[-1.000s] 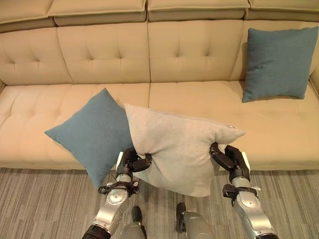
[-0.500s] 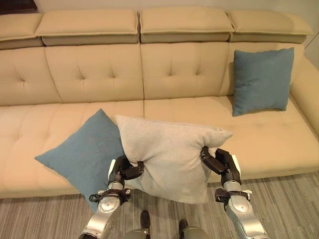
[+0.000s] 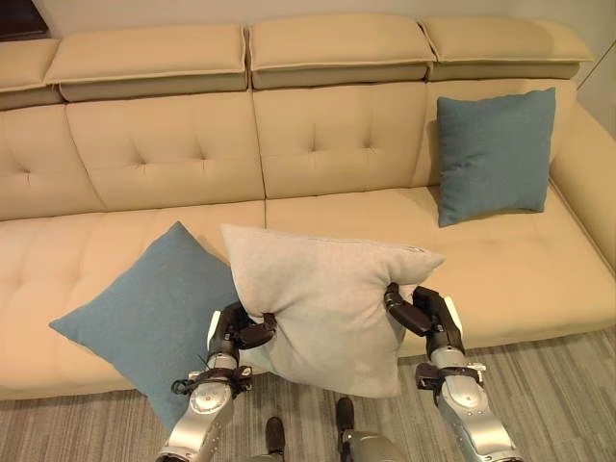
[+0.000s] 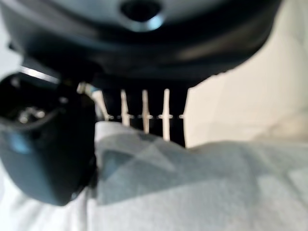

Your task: Pick up all the scattered cushions and arrange them neatly on the sofa.

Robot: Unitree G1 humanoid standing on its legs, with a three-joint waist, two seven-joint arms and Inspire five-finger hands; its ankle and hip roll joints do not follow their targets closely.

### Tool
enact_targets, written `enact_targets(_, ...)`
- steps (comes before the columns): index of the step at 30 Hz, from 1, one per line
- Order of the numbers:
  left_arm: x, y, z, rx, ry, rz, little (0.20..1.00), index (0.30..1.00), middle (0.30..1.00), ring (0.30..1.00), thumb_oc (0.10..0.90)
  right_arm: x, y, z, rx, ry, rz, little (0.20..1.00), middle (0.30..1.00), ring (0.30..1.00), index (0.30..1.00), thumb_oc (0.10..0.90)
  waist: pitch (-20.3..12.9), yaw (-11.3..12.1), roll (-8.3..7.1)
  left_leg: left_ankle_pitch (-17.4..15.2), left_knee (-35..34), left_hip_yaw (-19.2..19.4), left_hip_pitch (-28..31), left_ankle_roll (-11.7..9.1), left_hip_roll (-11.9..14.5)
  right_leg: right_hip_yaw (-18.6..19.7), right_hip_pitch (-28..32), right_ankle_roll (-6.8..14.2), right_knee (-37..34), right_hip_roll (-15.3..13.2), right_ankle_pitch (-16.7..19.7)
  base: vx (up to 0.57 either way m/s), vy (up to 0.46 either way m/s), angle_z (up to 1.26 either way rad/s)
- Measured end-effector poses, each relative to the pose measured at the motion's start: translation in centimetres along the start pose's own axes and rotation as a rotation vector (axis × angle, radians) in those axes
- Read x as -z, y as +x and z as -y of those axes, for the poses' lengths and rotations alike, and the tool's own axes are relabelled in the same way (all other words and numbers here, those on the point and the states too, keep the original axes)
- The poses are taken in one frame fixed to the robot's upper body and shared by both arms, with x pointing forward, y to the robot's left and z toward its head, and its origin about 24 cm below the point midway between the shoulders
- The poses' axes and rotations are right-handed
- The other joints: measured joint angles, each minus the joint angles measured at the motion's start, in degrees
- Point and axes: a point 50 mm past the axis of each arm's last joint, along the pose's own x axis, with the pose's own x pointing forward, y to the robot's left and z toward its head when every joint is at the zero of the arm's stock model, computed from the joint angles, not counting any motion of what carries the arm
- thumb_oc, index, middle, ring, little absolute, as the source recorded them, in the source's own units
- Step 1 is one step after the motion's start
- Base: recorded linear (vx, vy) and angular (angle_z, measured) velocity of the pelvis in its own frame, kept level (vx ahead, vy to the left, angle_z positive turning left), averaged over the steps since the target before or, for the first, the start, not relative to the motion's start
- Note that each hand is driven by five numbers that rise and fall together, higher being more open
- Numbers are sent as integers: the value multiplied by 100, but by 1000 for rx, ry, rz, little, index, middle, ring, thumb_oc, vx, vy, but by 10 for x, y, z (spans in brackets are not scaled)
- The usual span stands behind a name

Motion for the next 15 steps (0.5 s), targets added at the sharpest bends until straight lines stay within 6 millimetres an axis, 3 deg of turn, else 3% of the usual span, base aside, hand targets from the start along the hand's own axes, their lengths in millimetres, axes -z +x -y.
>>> enact_targets(2,2,-1,7,32,-9,-5,300,300,300,300,400,1,-1,8,27,-4,-4,300,300,300,300,400,4,-28,-11,-22,294,-87,-79,-157,59,-164,182,-77,-125,44,-95,96,-145,46)
enact_targets(3,1,-1,10,49,-7,-4,300,300,300,300,400,1,-1,11,42,-1,-2,300,300,300,300,400,18,-27,-74,-89,782,-152,-315,-258,-24,-252,246,-171,-134,-23,-134,35,-131,39)
enact_targets(6,3,-2,11,54,-15,-13,300,300,300,300,400,-2,1,12,40,-9,9,300,300,300,300,400,38,30,-108,-50,1903,-127,-845,-345,-109,-332,375,-295,-140,-123,-205,91,-106,22)
enact_targets(8,5,-3,8,45,-21,-20,300,300,300,300,400,-1,1,10,27,-10,6,300,300,300,300,400,45,86,-109,-103,2186,3,-953,-279,-64,-344,482,-418,-144,-113,-291,165,-49,9)
enact_targets(10,3,-3,8,47,-22,-15,300,300,300,300,400,-1,0,10,29,-11,6,300,300,300,300,400,51,78,-121,-280,2132,64,-1011,-63,-122,-368,496,-500,-161,-103,-351,171,-5,7)
enact_targets(15,-1,-3,11,64,-25,2,300,300,300,300,400,-1,1,12,44,-3,2,300,300,300,300,400,120,155,-240,-250,972,1,-1162,-68,-393,-220,632,-488,-498,-44,-295,218,46,-8)
